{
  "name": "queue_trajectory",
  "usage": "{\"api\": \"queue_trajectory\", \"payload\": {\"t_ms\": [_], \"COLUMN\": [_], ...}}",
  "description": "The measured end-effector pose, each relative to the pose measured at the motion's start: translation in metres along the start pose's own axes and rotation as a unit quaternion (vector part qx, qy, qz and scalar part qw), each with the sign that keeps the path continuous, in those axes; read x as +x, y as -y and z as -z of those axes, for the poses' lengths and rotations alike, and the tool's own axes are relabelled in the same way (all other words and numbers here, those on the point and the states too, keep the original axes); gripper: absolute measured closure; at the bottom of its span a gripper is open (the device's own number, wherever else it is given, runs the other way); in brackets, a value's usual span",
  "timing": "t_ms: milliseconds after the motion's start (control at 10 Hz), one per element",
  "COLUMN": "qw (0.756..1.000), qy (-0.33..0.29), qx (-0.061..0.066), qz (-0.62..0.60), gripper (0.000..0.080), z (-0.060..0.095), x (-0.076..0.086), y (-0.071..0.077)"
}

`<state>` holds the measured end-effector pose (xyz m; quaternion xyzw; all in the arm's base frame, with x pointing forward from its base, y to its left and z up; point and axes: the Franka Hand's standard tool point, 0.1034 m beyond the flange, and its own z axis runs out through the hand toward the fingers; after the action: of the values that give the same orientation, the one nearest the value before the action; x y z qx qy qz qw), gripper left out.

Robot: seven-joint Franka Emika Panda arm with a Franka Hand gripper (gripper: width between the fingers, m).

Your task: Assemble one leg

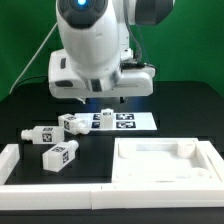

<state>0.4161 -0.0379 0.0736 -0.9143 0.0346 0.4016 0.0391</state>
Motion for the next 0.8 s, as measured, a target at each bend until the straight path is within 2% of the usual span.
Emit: {"api": "queue_trajectory", "payload": {"t_ms": [300, 600, 700, 800], "qw": [1.0, 1.0, 1.0, 1.0], "qy": [0.008, 0.015, 0.019, 0.017], "qx": [-0.002, -0.002, -0.005, -0.005], "qz": [0.001, -0.005, -0.009, -0.006], "gripper": [0.0151, 0.0151, 0.0151, 0.0151], "z": [-0.004, -0.059, -0.068, -0.065], "x": [0.006, 0.001, -0.002, -0.001], "y": [0.002, -0.002, 0.0, 0.001]}}
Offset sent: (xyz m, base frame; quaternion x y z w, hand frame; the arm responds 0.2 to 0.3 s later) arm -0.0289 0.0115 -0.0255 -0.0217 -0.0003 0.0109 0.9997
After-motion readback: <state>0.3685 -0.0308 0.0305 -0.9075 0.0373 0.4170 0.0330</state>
